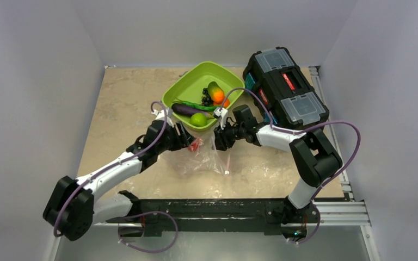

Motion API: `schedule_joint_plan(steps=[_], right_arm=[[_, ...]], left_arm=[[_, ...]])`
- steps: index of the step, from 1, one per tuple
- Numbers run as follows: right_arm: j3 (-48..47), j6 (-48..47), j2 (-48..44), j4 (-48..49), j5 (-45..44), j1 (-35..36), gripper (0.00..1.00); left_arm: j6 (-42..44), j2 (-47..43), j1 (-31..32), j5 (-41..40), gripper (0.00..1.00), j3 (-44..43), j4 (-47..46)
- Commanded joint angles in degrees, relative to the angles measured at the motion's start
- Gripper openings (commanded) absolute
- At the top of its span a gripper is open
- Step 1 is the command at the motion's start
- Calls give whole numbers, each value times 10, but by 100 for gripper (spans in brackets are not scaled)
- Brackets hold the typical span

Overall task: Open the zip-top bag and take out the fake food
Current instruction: Pick up the fake fruit from the zipper food storage bag.

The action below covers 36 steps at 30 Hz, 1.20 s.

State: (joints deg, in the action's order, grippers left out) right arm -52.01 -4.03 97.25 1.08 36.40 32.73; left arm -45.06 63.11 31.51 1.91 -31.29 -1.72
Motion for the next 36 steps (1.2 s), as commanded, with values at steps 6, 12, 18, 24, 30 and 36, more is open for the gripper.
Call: schedule_joint_plan(steps=[6, 12, 18, 24, 30, 36], right_arm=[[2, 2, 5, 16, -11, 4, 33], [0, -2, 10, 13, -12, 3, 33], [0, -5, 10, 11, -15, 4, 33], [0, -5, 7, 11, -15, 4, 33], [0, -7, 6, 9, -16, 3, 33], [0, -7, 7, 8, -17, 3, 33]], left_arm=[[-78, 148, -3, -82, 41, -63, -19], [-112, 187, -3, -98, 39, -52, -57], [-128, 152, -3, -54, 40, 15, -185], [-118, 49, -8, -57, 60, 73, -212], [-120, 0, -13, -104, 60, 45, -82], [-17, -24, 1, -115, 51, 7, -28]])
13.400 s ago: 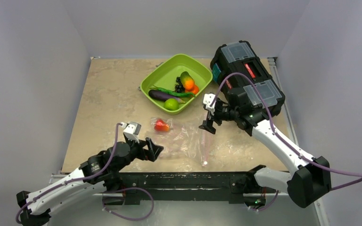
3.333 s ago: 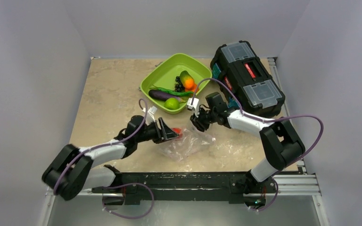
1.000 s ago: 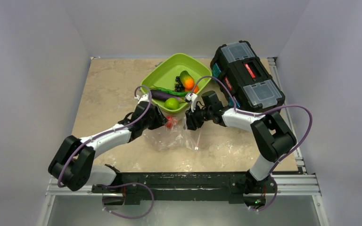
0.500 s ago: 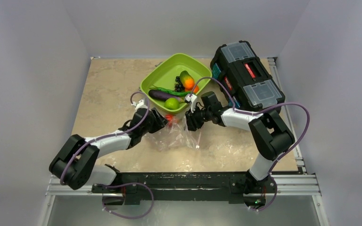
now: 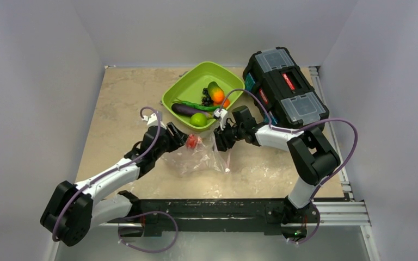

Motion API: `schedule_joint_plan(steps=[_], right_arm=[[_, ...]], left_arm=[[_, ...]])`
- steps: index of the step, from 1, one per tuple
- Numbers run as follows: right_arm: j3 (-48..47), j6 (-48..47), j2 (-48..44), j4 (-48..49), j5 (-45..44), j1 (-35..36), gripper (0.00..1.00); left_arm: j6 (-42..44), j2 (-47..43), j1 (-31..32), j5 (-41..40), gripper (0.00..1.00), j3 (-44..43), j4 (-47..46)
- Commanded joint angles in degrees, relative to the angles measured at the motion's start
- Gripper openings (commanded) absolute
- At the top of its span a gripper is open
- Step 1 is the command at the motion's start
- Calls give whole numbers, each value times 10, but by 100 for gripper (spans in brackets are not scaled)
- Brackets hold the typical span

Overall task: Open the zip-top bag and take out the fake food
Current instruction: Pick up the fake fruit from the zipper food storage bag.

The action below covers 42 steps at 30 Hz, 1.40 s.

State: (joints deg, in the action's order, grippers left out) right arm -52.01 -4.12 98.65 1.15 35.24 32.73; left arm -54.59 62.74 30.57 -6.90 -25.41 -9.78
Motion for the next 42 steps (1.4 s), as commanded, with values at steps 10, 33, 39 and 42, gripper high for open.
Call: schedule_joint_plan(steps=[10, 33, 39, 42], right_arm=[[-2, -8, -5, 4, -11, 4, 33], [-4, -9, 2, 3, -5, 3, 33], [-9, -6, 9, 8, 4, 10, 34], [-16, -8, 11, 6, 11, 13, 35]], left_arm=[[169, -67, 13, -76, 36, -105, 217], [189, 116, -2, -13, 19, -138, 86], [180, 171, -3, -21, 19, -131, 62], [171, 198, -4, -4, 19, -129, 49]])
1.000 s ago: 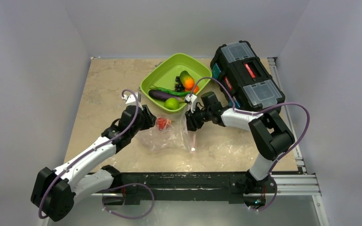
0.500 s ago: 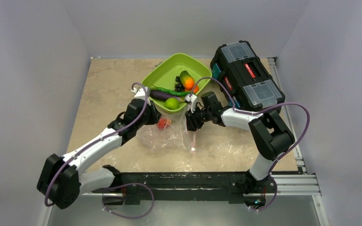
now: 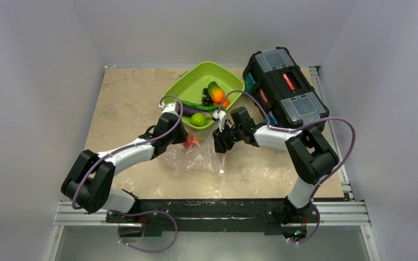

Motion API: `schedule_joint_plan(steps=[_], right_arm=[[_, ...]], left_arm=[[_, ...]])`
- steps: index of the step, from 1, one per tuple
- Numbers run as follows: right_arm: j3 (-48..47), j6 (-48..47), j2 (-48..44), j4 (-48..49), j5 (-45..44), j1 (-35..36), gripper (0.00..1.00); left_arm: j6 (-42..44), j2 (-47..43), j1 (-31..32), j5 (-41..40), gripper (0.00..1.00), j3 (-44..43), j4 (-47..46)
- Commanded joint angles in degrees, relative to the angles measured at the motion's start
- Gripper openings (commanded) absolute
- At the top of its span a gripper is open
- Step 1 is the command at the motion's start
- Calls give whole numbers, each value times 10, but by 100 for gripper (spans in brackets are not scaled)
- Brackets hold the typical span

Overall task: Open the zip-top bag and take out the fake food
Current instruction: Pick up the fake fruit from the zipper food storage bag.

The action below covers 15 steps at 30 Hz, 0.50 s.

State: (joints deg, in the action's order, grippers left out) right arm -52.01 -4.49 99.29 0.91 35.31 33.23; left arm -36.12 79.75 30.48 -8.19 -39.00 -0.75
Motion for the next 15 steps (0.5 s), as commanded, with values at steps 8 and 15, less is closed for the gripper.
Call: schedule_joint_plan(steps=[8, 15], right_arm=[[-15, -54, -17, 7, -9, 13, 49], [-16, -123, -44, -7, -52, 40, 53]], left_arm=[[-47, 55, 2, 98, 18, 40, -106], [-84, 69, 12, 160, 15, 70, -140]])
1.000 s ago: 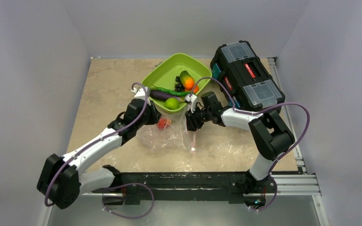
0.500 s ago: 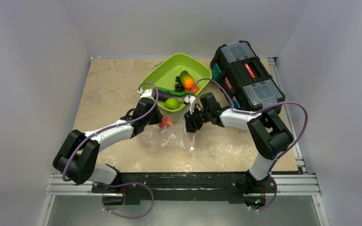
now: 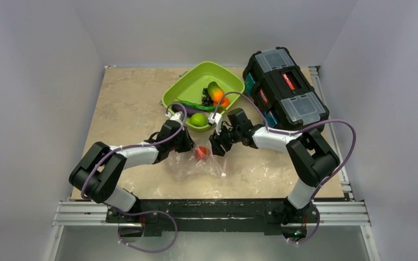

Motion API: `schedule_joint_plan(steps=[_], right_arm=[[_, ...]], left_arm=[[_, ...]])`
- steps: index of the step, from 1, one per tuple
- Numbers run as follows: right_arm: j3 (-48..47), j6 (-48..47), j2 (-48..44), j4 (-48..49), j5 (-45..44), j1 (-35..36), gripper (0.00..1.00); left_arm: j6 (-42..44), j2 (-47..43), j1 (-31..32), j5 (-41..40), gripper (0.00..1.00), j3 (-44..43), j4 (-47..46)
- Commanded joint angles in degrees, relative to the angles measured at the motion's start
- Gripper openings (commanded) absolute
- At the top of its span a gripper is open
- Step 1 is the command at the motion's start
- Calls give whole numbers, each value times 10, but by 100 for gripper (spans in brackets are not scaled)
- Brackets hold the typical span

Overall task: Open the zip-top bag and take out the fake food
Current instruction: Pick up the fake fruit from the zipper food storage bag.

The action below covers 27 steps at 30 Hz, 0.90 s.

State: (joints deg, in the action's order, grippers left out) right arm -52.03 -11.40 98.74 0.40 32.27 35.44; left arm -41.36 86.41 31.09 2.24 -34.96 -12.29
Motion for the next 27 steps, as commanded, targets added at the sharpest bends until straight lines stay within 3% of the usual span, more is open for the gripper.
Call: schedule_joint_plan(steps=[1, 8, 14, 27], right_arm=[[-18, -58, -40, -3, -21, 22, 53], [-41, -127, -36, -90, 18, 45, 52], [-42, -187, -40, -127, 44, 54, 60], [-53, -186, -2, -97, -114, 135, 67]], left_arm=[[-37, -1, 6, 56, 14, 35, -26], [-71, -30, 6, 40, 11, 62, -19], [-78, -20, 6, 52, 8, 64, -33], [-102, 22, 41, 115, 0, 52, -85]])
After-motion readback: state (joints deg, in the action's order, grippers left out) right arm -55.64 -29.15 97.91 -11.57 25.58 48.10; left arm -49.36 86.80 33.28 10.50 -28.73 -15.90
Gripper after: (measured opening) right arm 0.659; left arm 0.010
